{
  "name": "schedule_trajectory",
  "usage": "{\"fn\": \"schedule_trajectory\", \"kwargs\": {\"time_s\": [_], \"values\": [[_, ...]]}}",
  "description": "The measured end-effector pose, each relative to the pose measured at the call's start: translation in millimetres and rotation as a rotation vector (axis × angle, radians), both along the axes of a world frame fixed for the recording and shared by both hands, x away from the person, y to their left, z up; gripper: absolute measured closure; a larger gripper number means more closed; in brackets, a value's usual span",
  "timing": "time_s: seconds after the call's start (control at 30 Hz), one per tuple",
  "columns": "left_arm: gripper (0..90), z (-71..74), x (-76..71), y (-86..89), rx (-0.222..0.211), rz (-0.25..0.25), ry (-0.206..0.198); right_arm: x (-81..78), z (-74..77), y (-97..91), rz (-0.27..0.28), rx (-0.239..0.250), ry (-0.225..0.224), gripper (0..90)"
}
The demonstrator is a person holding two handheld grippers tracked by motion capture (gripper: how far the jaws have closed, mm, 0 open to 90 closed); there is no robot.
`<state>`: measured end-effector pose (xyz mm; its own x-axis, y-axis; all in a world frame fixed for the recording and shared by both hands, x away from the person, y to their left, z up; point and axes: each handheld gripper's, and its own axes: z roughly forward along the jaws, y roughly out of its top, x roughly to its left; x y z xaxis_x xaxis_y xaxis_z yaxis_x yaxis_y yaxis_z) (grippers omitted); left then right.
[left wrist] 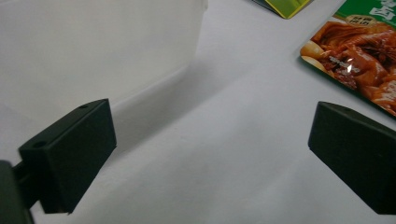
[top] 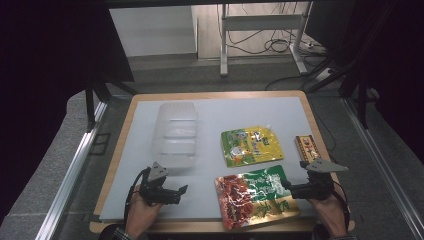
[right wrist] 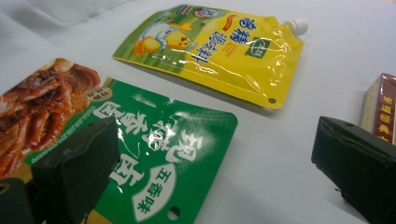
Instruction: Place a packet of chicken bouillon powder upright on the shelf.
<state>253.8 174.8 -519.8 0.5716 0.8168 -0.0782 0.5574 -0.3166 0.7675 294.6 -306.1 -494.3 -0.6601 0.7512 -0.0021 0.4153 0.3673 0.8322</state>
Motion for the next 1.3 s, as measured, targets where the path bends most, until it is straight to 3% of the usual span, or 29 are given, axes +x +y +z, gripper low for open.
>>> {"fn": "schedule_trajectory", "kwargs": {"time_s": [0.17,0.43,0.77,1.3], "values": [[0.0,-0.1,1.1,3.8,-0.043,-0.006,0.021,1.6,-1.5,1.2,0.006,0.007,0.029,1.5],[5.0,-0.9,0.4,-1.3,-0.003,-0.014,0.011,2.3,-3.0,1.6,0.001,0.000,0.056,1.5],[13.1,-0.1,-1.7,-5.3,0.036,-0.020,-0.018,1.4,-2.1,2.2,0.000,-0.004,0.046,1.5],[35.9,7.3,-6.0,-11.8,0.022,-0.054,-0.018,0.3,-1.7,4.7,0.010,-0.016,0.032,1.5]]}}
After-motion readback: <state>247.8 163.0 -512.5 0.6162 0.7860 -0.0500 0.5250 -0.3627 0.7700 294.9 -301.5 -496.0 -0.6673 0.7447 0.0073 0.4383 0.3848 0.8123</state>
